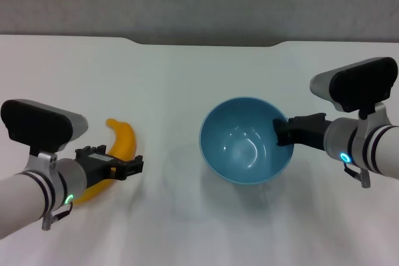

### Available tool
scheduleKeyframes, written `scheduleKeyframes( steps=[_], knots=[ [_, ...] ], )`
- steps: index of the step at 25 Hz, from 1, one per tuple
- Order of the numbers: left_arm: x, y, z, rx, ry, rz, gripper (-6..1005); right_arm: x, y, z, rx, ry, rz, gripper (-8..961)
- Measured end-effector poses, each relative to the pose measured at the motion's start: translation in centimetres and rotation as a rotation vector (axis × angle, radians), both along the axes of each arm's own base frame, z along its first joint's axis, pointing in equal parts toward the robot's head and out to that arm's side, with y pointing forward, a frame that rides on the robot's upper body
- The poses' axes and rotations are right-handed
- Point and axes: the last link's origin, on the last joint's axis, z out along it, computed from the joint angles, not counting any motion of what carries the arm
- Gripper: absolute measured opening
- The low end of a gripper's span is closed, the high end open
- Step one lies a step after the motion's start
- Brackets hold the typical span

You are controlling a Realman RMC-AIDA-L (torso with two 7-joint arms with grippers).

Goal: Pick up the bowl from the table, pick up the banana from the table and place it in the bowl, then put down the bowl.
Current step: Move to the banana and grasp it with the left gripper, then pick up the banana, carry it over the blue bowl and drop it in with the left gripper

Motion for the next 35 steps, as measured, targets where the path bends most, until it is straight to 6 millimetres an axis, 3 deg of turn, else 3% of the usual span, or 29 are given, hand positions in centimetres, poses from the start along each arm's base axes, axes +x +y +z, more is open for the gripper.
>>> scheduleKeyframes(
  steps=[12,23,35],
  knots=[
    [-1.7,0.6,-0.5,-0.023,0.036,0.05,907,-0.6,-0.1,-0.2,-0.008,-0.002,0.023,35],
    [-1.8,0.6,-0.7,-0.04,0.04,0.059,908,-0.3,-0.3,-0.2,-0.006,-0.002,0.017,36],
    [-1.2,0.7,0.7,0.01,-0.003,0.057,582,0.1,-0.4,-0.2,-0.008,-0.002,0.004,37]
  ],
)
